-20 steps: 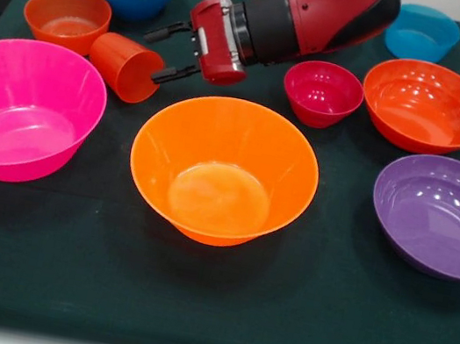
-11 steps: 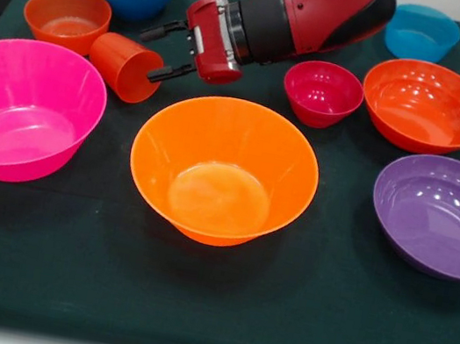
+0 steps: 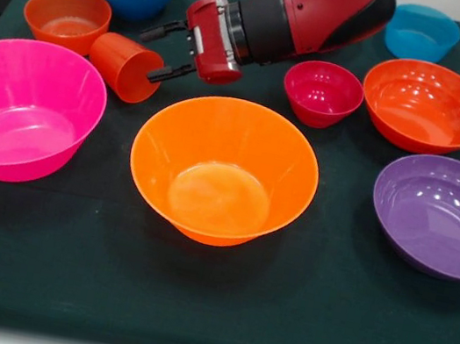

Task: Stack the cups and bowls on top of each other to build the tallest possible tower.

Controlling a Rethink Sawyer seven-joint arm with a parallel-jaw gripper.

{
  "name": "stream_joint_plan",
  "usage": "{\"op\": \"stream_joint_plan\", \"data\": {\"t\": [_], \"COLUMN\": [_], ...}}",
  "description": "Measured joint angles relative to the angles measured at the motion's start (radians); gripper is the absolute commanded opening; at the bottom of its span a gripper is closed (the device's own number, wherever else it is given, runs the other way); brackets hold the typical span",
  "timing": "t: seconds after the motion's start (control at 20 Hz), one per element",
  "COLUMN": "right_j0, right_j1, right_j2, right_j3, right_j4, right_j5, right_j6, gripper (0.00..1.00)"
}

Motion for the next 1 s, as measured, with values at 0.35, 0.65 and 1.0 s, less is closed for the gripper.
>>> {"op": "stream_joint_plan", "data": {"t": [0.35, 0.65, 1.0], "right_j0": [-0.001, -0.004, -0.008], "right_j1": [0.000, 0.000, 0.000], "right_j2": [0.015, 0.027, 0.031], "right_j3": [0.000, 0.000, 0.000], "right_j4": [0.000, 0.000, 0.000], "right_j5": [0.000, 0.000, 0.000], "right_j6": [0.000, 0.000, 0.000], "gripper": [1.00, 1.00, 1.00]}}
